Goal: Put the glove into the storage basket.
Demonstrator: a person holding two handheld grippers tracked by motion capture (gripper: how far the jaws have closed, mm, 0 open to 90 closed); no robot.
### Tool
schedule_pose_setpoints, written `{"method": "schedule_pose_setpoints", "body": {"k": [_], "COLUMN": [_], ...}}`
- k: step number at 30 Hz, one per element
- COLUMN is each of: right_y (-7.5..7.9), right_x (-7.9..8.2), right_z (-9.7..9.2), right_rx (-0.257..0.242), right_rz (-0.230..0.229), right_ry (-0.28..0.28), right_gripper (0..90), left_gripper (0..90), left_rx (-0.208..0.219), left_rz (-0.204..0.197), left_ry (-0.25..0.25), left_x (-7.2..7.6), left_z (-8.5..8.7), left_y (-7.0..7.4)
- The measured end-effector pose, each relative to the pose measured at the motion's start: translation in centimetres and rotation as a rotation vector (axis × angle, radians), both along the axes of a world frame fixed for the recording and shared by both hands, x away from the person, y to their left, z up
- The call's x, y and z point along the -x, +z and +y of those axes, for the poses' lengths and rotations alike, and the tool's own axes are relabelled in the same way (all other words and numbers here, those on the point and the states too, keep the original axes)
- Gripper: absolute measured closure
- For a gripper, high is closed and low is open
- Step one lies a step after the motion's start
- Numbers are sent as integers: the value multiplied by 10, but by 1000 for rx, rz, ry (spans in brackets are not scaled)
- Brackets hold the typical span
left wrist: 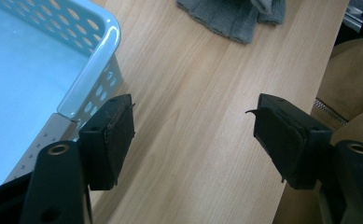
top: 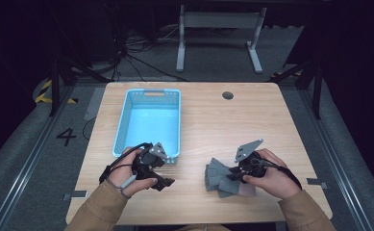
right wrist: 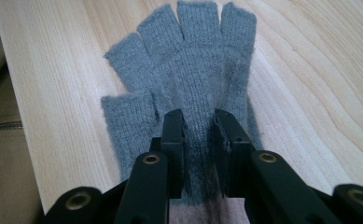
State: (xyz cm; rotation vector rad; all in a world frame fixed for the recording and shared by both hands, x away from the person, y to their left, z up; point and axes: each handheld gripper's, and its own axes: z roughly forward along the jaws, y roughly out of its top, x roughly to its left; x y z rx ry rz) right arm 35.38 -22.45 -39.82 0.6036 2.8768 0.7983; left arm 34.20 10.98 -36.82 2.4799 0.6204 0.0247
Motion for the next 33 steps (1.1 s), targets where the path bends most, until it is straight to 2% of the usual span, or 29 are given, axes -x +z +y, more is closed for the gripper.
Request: {"method": "schedule_pose_setpoints", "body": {"k": [7, 15, 18, 28, 30, 33], "right_y": [-4, 3, -1, -12, -14, -14], "right_x": [1, 2, 1, -1, -1, -2], "right_z": [5, 9, 11, 15, 15, 14], "right_rx": [31, 42, 64, 77, 84, 92], "right_rz": [-4, -45, -51, -48, -54, -86], "right_ry": [9, 28, 34, 61, 62, 74], "right_gripper": [760, 768, 768, 755, 735, 671], "left_gripper": [299, 299, 299, 299, 299, 299], "left_rx": [2, 0, 6, 2, 8, 2], "left_rz": [1, 5, 0, 2, 0, 2], "left_ry": [3, 3, 2, -4, -2, -9], "left_x": [0, 0, 1, 0, 0, -1], "left_z": [0, -1, -1, 0, -1, -2], "left_y": [-1, -1, -1, -1, 0, -1]}}
